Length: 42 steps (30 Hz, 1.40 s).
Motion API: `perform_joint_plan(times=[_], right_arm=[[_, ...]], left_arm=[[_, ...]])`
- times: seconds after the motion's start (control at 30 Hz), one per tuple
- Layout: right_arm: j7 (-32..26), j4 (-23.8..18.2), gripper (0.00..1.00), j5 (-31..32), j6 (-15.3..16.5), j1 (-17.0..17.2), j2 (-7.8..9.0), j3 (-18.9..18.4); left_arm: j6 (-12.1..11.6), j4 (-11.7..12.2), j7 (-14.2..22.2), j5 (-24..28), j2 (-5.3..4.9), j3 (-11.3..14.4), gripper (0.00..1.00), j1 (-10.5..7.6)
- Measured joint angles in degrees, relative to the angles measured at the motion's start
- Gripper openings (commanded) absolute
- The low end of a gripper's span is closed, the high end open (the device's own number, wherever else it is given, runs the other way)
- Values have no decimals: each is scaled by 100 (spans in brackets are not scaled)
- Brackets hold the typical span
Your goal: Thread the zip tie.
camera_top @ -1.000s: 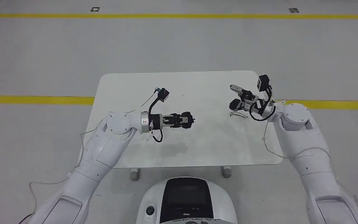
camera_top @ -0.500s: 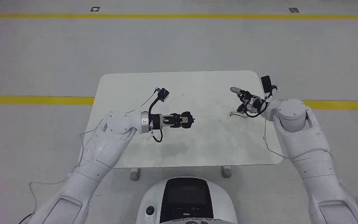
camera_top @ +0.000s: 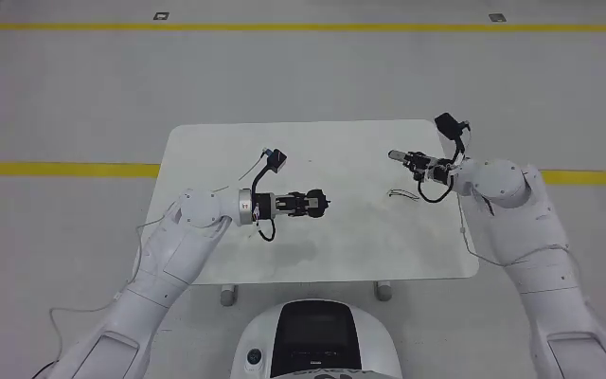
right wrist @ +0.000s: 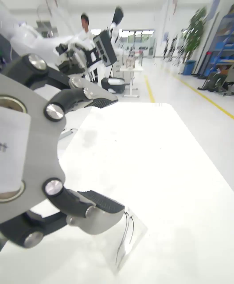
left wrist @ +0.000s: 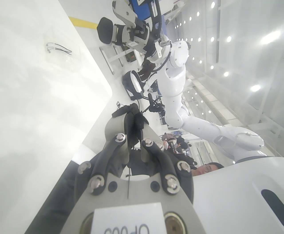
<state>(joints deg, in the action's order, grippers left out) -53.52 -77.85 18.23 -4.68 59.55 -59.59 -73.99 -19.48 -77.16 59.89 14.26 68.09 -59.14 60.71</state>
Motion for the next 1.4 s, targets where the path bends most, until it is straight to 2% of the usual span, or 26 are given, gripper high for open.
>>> perform_joint_plan(times=[0.17, 0.5, 0.53, 0.67, 0.87, 1.03, 1.3, 1.4], right_arm=[[-397, 280, 100, 444, 272, -339, 11, 208], [-288, 334, 100, 495, 346, -266, 12, 231], [-266, 368, 100, 602, 432, -265, 21, 255], [-498, 627, 100, 855, 1167, -407, 79, 257], [-873, 1023, 100, 1636, 1846, -723, 100, 572], [-866, 1344, 100, 1803, 2168, -844, 26, 961], [-840, 1337, 100, 1806, 2194, -834, 25, 976], [-672, 1292, 100, 1897, 2435, -757, 42, 1022]], left_arm=[[0, 0, 0, 0, 0, 0, 0, 0], [0, 0, 0, 0, 0, 0, 0, 0], [0, 0, 0, 0, 0, 0, 0, 0], [0, 0, 0, 0, 0, 0, 0, 0], [0, 0, 0, 0, 0, 0, 0, 0], [0, 0, 0, 0, 0, 0, 0, 0], [0, 0, 0, 0, 0, 0, 0, 0], [0, 0, 0, 0, 0, 0, 0, 0]])
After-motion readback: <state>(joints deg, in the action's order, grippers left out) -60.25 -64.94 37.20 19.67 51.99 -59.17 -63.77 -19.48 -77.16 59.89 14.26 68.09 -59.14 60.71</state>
